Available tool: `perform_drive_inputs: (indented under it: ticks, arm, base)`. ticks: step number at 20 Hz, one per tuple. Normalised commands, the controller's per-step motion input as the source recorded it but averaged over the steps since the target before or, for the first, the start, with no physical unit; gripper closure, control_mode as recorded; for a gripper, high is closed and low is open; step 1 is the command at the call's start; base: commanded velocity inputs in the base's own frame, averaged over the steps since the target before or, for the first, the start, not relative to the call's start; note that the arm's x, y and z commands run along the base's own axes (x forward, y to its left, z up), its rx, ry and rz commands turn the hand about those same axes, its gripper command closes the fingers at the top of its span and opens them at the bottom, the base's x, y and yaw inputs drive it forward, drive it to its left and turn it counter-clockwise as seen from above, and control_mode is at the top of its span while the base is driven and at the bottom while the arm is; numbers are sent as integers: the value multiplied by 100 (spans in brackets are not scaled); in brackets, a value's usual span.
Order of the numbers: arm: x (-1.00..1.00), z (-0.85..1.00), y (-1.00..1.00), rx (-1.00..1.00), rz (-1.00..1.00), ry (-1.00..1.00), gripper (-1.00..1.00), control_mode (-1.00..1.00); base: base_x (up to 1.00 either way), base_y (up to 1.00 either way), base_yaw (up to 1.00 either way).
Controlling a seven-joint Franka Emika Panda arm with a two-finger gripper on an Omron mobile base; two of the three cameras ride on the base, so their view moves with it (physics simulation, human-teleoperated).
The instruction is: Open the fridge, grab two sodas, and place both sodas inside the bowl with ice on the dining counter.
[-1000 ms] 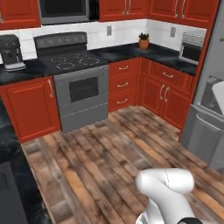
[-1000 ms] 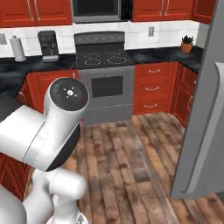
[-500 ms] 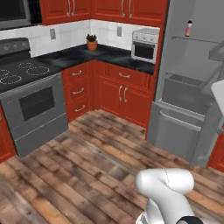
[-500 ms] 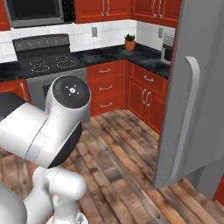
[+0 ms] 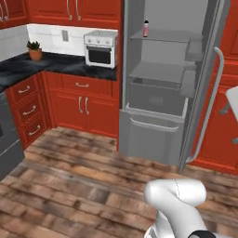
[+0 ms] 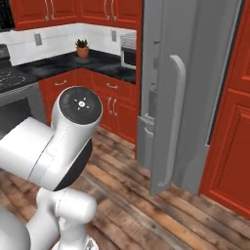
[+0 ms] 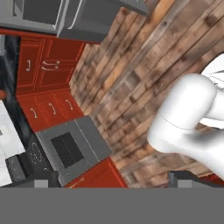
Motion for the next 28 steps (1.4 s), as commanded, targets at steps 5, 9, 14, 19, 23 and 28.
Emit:
perform_drive_inputs:
  ticks: [5,9,14,19,23,28]
  arm:
    - [0,0,0,0,0,0,-100,100]
    - [0,0,0,0,0,0,-100,100]
    - [0,0,0,0,0,0,-100,100]
    - [0,0,0,0,0,0,-100,100]
    - [0,0,0,0,0,0,-100,100]
    - [0,0,0,0,0,0,-100,100]
  base:
    - [16,85,-41]
    - [28,71,-35]
    - [57,59,-32]
    - [63,81,-27]
    - [97,14,-15]
    - [100,-7,-8]
